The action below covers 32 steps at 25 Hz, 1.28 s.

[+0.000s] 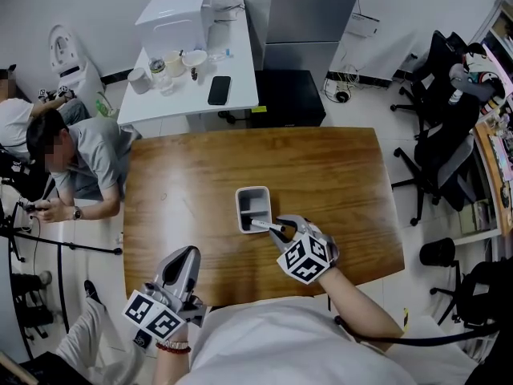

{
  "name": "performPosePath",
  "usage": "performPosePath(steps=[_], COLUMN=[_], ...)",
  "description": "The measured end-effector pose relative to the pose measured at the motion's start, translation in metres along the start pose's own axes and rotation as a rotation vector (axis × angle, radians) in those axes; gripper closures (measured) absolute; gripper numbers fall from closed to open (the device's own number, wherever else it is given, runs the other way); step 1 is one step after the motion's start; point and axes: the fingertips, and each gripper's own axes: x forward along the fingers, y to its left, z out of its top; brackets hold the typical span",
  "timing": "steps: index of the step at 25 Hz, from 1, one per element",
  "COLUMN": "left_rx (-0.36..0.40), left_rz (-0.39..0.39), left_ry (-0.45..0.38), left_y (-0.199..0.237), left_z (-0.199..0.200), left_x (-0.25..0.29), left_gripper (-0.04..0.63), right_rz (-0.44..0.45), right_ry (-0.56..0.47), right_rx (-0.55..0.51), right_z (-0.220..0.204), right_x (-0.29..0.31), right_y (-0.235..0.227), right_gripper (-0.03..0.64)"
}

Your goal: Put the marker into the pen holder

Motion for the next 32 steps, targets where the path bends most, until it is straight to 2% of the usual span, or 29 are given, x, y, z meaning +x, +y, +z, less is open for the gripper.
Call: performPosePath(steps=[4, 9, 15, 17, 20, 25, 32], left_rx=[-0.004, 0.037, 0.027, 0.058, 0.125, 0.115, 0.12], left_rz=[0.001, -0.021, -0.072, -0.083, -0.096, -0.041, -0.059], left_ry=[0.002, 0.058, 0.109, 0.108, 0.094, 0.099, 0.075], left_y=[0.007, 0.01, 0.018, 0.015, 0.002, -0.004, -0.057], left_z=[0.001, -0.006, -0.02, -0.018, -0.013, -0.022, -0.039], left_x=[-0.008, -0.017, -0.022, -0.025, -0.034, -0.056, -0.072], left_gripper=[0.595, 0.595, 0.595, 0.595, 0.595, 0.594, 0.594], right_rz=[-0.054, -0.032, -0.141, -0.149, -0.145, -0.153, -0.213], right_ry=[-0.022, -0.146, -0.174, -0.198, -0.238, -0.334, -0.343], right_rx=[0.055, 0.28, 0.426, 0.432, 0.387, 0.357, 0.442], right_z=[0.0, 0.006, -0.015, -0.013, 0.002, 0.026, -0.038], right_x=[-0.011, -0.034, -0.059, -0.065, -0.076, -0.105, -0.169], right_y=[-0.006, 0.0, 0.011, 0.019, 0.029, 0.038, 0.055], right_gripper=[0.525, 0.537, 0.545, 0.548, 0.557, 0.565, 0.581])
